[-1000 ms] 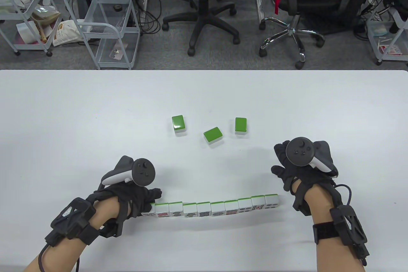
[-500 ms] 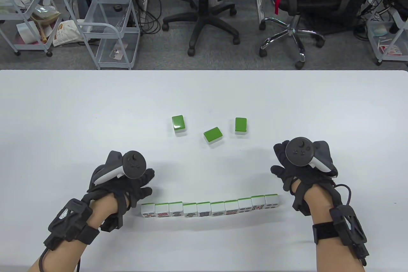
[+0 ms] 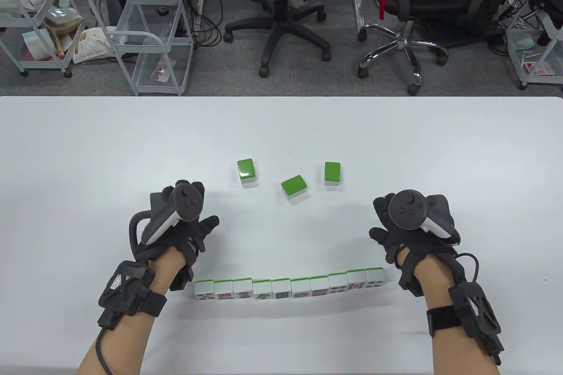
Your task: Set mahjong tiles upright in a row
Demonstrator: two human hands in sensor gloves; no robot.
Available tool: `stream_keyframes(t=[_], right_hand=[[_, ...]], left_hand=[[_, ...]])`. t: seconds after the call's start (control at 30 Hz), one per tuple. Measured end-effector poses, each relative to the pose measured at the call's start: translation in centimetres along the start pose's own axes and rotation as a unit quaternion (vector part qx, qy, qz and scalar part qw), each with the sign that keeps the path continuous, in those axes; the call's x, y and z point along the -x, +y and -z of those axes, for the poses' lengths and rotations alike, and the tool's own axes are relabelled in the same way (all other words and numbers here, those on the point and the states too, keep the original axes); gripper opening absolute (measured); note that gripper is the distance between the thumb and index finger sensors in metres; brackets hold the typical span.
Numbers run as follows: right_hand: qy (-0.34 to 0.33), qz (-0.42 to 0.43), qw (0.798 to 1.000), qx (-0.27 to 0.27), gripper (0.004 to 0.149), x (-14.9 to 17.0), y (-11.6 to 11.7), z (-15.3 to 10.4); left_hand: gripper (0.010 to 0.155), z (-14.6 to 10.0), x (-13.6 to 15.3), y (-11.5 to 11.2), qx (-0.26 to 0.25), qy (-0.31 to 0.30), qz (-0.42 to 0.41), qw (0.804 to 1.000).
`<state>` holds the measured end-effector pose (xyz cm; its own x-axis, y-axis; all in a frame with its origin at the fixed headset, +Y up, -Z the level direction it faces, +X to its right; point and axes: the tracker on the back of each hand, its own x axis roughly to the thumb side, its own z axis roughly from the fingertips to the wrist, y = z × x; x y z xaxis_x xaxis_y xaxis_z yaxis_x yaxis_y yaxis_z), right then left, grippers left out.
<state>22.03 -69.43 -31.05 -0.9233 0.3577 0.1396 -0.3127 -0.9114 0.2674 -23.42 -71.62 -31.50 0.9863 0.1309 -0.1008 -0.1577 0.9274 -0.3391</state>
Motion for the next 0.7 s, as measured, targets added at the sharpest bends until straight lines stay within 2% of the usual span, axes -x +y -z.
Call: stream_keyframes(t=[0.1, 0.2, 0.3, 0.37, 0.43, 0.6, 0.7], right_hand=[[-0.007, 0.003, 1.000, 0.027, 0.076, -0.7, -0.1, 0.7], [-0.010, 0.009, 0.999, 0.030, 0.078, -1.6, -0.4, 1.6], [-0.005, -0.036, 0.999, 0.024, 0.080, -3.0, -0.6, 2.9], [-0.006, -0.120, 0.993, -0.016, 0.082, -4.4, -0.4, 4.7], [-0.001, -0.160, 0.987, -0.030, 0.086, -5.4, -0.2, 6.2], [0.018, -0.178, 0.982, -0.064, 0.092, -6.9, 1.3, 11.5], [0.027, -0.234, 0.970, -0.067, 0.095, -7.4, 2.3, 14.0]], left_hand=[[0.086, 0.1, 0.7, -0.5, -0.004, 0.011, -0.007, 1.000], [0.086, 0.0, 1.1, -0.4, -0.005, 0.013, -0.002, 1.000], [0.086, 0.0, 1.4, -0.3, -0.004, 0.015, -0.009, 1.000], [0.085, 0.0, 1.5, -0.3, -0.010, 0.010, -0.012, 1.000], [0.084, 0.1, 1.4, -0.5, -0.007, 0.010, -0.006, 1.000], [0.085, 0.2, 1.5, -0.4, -0.001, 0.005, -0.004, 1.000], [0.085, 0.4, 2.0, -0.1, -0.005, 0.007, -0.004, 1.000]])
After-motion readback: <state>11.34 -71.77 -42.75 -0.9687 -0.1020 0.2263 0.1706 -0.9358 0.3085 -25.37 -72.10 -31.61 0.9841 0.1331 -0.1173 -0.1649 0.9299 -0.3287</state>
